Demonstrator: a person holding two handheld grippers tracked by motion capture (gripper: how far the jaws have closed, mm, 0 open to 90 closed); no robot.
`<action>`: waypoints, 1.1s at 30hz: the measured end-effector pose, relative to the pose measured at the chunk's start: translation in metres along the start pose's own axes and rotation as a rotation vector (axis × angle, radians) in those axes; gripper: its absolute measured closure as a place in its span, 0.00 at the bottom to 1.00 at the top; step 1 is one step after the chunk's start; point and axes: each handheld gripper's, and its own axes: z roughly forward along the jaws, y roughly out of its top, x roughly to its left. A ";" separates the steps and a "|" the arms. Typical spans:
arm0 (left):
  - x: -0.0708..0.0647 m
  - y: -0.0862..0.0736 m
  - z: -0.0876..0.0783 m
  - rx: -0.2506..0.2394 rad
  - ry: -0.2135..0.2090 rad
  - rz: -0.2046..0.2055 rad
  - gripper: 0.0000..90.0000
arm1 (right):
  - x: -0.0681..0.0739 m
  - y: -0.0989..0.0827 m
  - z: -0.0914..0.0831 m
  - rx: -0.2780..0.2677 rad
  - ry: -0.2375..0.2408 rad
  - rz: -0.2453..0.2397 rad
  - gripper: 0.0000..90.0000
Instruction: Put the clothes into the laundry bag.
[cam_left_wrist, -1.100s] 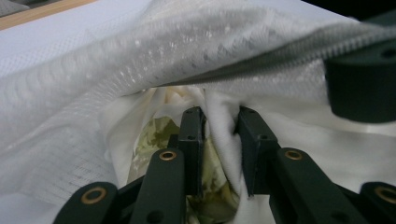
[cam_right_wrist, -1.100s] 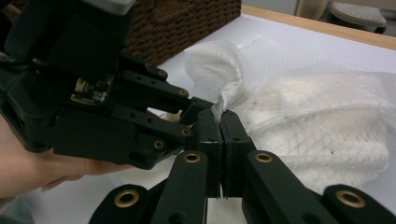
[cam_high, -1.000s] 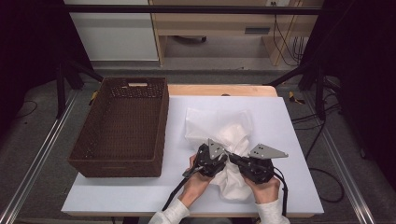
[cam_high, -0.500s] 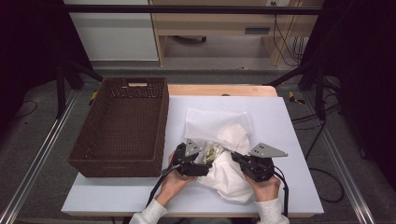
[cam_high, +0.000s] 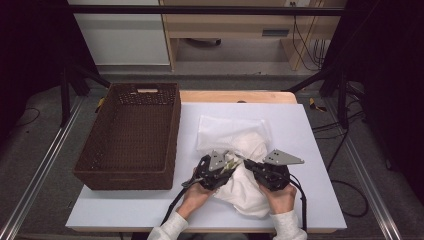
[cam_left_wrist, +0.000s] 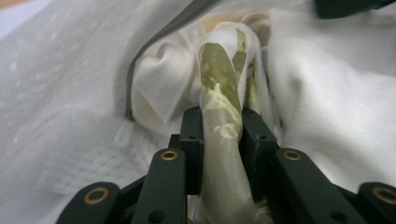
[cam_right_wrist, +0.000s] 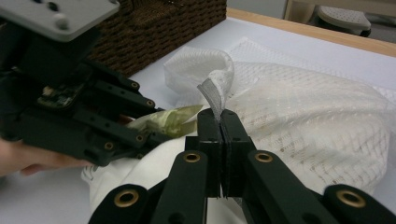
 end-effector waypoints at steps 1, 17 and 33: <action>-0.006 0.002 -0.004 -0.003 0.002 0.027 0.81 | 0.000 0.000 0.000 0.000 0.000 0.000 0.99; -0.016 -0.001 0.005 0.002 -0.020 -0.006 0.60 | 0.003 -0.004 -0.011 -0.006 0.030 -0.001 0.99; 0.001 0.017 0.022 0.000 -0.115 -0.045 0.50 | -0.001 -0.006 -0.007 0.007 0.001 0.000 0.99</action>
